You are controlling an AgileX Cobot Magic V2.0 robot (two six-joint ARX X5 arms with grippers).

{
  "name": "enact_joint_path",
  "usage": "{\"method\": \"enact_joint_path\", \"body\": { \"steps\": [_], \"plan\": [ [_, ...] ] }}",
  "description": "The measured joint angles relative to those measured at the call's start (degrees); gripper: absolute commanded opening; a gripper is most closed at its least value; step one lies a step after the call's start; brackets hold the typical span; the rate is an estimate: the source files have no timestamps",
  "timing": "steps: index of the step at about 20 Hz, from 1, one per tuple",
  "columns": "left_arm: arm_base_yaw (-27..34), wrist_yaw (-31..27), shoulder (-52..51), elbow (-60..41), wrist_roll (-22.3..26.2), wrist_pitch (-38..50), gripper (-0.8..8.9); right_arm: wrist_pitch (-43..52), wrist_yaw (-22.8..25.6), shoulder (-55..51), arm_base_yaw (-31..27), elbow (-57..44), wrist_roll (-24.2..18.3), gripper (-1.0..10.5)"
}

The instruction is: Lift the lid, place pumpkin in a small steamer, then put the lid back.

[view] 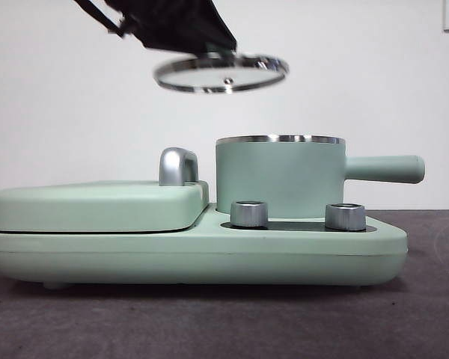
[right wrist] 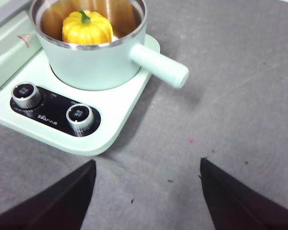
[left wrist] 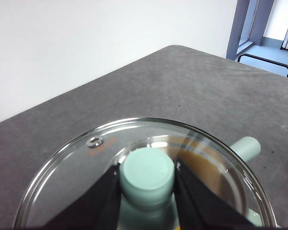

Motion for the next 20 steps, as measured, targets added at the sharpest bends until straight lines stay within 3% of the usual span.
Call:
{"method": "enact_joint_path", "body": {
  "steps": [8,20],
  "plan": [
    [-1.7,-0.7,10.1,4.7,0.0,7.9,0.11,0.0,0.0,0.0,0.0,0.0,3.8,3.4],
    [-4.0,0.5,16.9,8.1,0.3,7.3,0.1,0.0,0.2,0.0,0.0,0.0,4.4,3.4]
  ]
}}
